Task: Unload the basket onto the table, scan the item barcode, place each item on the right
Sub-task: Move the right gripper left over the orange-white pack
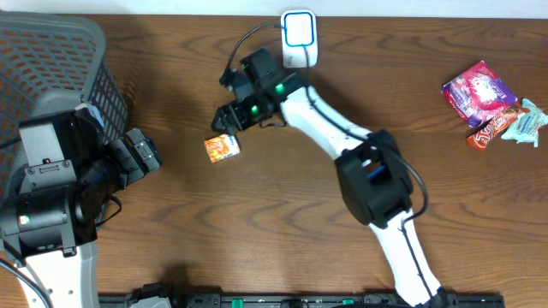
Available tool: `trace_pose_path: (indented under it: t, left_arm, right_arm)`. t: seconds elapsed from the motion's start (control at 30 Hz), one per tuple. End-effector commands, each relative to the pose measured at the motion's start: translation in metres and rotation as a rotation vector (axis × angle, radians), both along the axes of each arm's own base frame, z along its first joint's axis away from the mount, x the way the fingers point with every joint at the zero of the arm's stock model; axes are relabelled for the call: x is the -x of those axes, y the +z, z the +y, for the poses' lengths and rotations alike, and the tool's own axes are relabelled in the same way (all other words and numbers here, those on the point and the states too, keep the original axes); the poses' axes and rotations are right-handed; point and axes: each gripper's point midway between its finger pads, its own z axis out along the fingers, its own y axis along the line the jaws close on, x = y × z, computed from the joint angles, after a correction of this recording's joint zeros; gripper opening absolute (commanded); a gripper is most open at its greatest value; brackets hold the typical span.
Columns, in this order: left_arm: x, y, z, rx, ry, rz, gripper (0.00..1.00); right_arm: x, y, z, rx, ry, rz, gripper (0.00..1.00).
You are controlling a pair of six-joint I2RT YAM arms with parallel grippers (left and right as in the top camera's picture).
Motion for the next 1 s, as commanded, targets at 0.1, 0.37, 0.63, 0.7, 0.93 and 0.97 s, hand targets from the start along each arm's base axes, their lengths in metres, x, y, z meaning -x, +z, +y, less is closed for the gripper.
trace_pose_path:
  t: [0.1, 0.37, 0.63, 0.7, 0.93, 0.97]
  left_arm:
    - [0.000, 0.003, 0.002, -0.004, 0.010, -0.008, 0.98]
    - [0.000, 0.003, 0.002, -0.003, 0.010, -0.008, 0.98]
    - [0.000, 0.003, 0.002, -0.004, 0.010, -0.008, 0.98]
    - [0.000, 0.003, 0.002, -0.004, 0.010, -0.008, 0.98]
    - [0.000, 0.003, 0.002, -0.004, 0.010, -0.008, 0.98]
    - [0.000, 0.003, 0.002, -0.004, 0.010, -0.008, 0.98]
  right_arm:
    - [0.017, -0.023, -0.004, 0.063, -0.001, 0.079, 0.48]
    - [0.073, -0.012, -0.036, 0.175, 0.111, 0.256, 0.46]
    - [0.054, 0.037, -0.042, 0.199, 0.096, 0.055, 0.52]
    - [0.033, 0.049, -0.034, 0.155, 0.071, -0.046, 0.51]
    - [-0.003, 0.044, -0.001, 0.031, -0.070, -0.081, 0.03]
    - [-0.005, 0.037, 0.003, 0.025, -0.084, -0.069, 0.01]
